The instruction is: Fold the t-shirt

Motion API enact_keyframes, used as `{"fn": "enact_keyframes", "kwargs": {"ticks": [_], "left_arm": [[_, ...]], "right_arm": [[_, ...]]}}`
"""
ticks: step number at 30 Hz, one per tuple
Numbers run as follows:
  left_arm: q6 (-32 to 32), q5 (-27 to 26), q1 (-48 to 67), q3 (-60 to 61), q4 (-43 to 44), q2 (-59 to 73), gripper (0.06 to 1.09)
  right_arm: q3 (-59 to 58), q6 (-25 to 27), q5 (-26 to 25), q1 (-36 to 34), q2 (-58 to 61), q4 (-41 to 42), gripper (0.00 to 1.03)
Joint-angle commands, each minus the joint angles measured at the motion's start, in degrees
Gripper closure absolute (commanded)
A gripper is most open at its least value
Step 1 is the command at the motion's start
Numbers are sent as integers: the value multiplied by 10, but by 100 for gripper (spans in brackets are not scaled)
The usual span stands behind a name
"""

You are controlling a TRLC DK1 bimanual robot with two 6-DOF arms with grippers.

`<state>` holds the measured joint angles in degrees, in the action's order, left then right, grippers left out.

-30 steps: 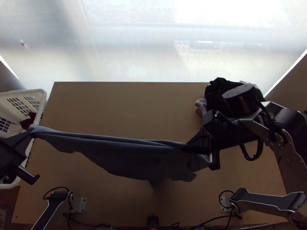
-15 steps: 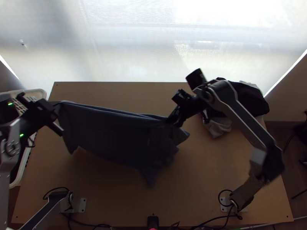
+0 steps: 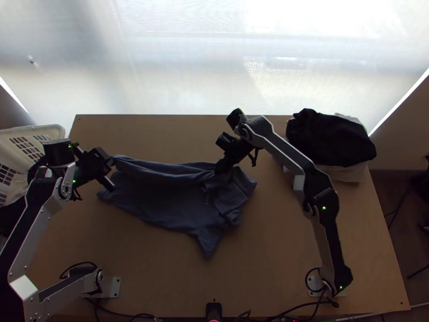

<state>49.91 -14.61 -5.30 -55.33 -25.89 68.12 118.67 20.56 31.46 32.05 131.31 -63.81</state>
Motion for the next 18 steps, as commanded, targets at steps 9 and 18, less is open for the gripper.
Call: {"fn": "enact_keyframes", "kwargs": {"ticks": [9, 18], "left_arm": [[1, -16, 1, 23, 29, 23, 105], [29, -24, -26, 16, 43, 29, 105]], "right_arm": [[25, -73, -60, 22, -59, -19, 5], [-156, -24, -202, 106, -185, -11, 5]]}}
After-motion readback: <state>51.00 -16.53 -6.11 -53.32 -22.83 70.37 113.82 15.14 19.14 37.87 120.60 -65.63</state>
